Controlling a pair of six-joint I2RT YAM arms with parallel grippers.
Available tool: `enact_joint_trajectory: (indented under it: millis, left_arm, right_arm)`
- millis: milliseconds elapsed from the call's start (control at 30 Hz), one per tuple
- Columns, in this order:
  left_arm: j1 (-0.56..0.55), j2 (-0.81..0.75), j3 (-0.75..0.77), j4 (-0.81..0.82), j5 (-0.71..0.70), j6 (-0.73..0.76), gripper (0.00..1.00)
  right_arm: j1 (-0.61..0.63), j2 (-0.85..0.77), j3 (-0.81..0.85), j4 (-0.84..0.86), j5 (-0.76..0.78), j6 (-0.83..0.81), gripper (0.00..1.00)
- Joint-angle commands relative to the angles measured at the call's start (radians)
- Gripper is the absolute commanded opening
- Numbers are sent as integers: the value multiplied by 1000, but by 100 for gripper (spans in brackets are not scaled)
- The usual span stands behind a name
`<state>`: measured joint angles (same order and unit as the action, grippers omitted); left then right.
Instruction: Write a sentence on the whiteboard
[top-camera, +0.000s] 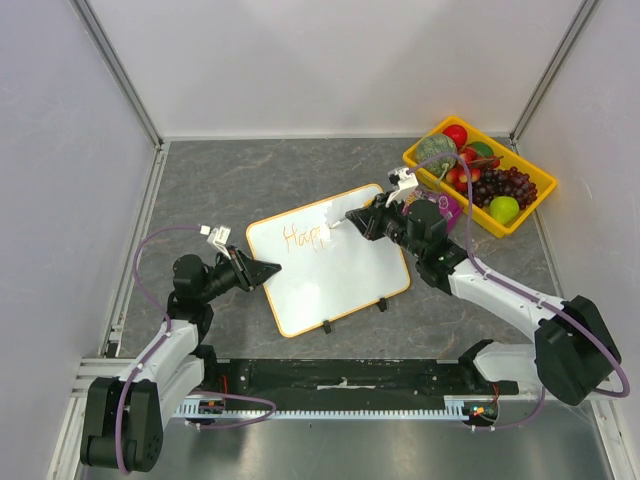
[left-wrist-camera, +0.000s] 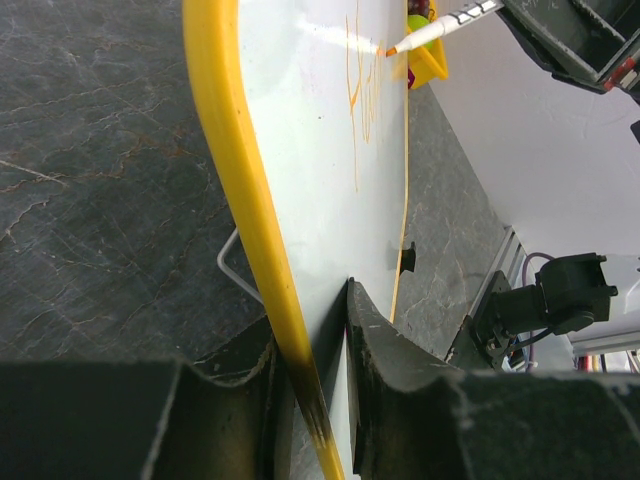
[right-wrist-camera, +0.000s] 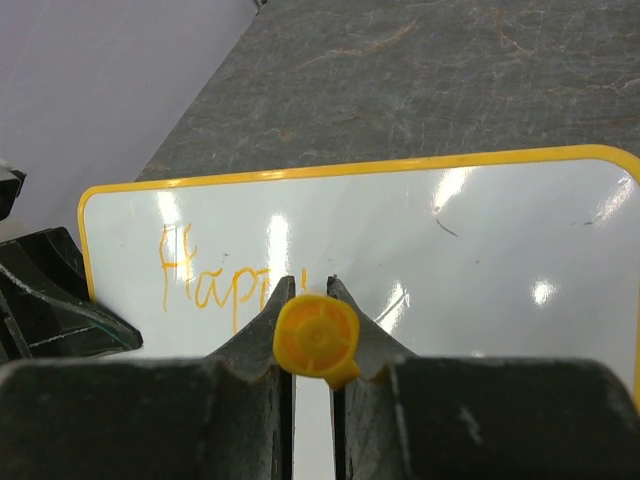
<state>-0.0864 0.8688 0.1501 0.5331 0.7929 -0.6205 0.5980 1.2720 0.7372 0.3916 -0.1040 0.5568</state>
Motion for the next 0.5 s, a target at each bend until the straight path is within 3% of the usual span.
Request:
enact_joint_trajectory:
  millis: [0,467]
  left_arm:
    - [-6,-1,-6,8,0,77,2]
    - [-6,-1,-6,8,0,77,2]
  right_arm:
    - [-4,-23,-48,-31,4,-35,0]
    - [-4,-80,30,-24,-19,-5,0]
